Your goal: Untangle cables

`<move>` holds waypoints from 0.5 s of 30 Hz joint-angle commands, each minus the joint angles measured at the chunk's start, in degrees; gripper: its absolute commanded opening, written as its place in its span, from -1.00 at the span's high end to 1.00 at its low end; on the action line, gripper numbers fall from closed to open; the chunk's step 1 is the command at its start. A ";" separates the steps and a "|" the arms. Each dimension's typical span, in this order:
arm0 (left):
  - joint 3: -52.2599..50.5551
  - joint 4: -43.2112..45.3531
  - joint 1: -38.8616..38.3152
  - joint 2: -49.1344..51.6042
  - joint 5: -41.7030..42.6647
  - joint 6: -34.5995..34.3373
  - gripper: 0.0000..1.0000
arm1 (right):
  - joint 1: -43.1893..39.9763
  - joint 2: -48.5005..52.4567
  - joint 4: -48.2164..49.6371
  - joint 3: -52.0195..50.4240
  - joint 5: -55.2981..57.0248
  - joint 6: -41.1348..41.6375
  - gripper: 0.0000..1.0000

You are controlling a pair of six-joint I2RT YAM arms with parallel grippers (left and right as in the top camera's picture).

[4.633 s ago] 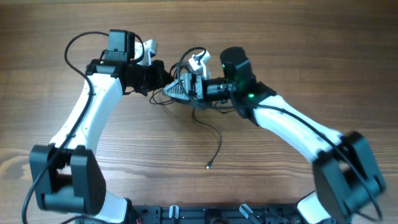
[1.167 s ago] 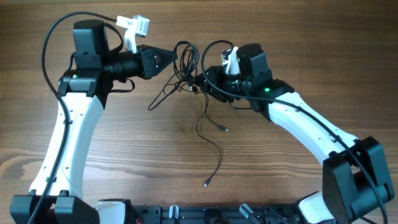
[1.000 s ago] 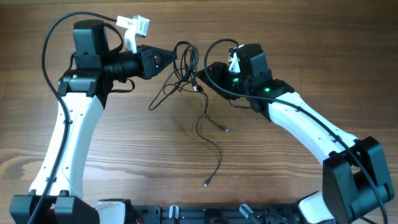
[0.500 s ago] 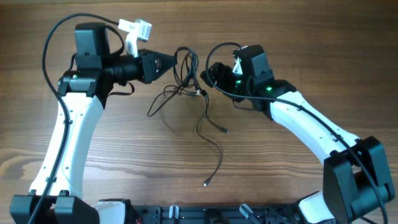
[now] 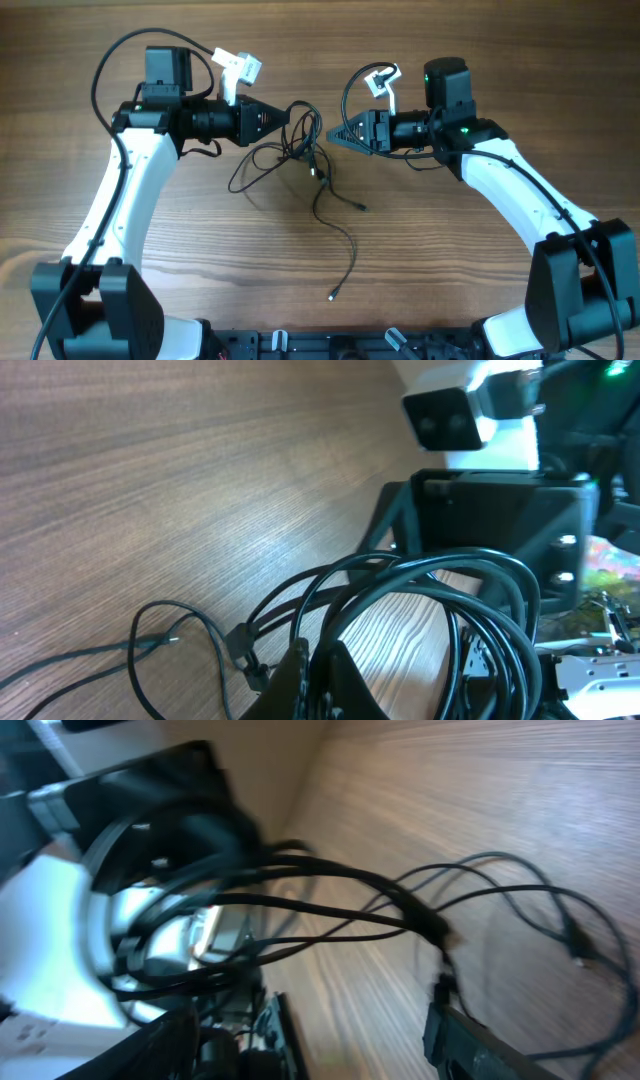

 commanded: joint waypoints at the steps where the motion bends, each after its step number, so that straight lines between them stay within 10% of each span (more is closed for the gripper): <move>1: 0.57 -0.68 -0.26 1.77 0.72 1.16 0.92 | -0.09 0.31 1.57 0.17 -3.91 0.46 -0.47; 15: 0.57 -4.37 -0.72 4.04 0.74 -0.15 0.92 | 0.00 0.31 6.49 0.17 3.87 22.29 -0.22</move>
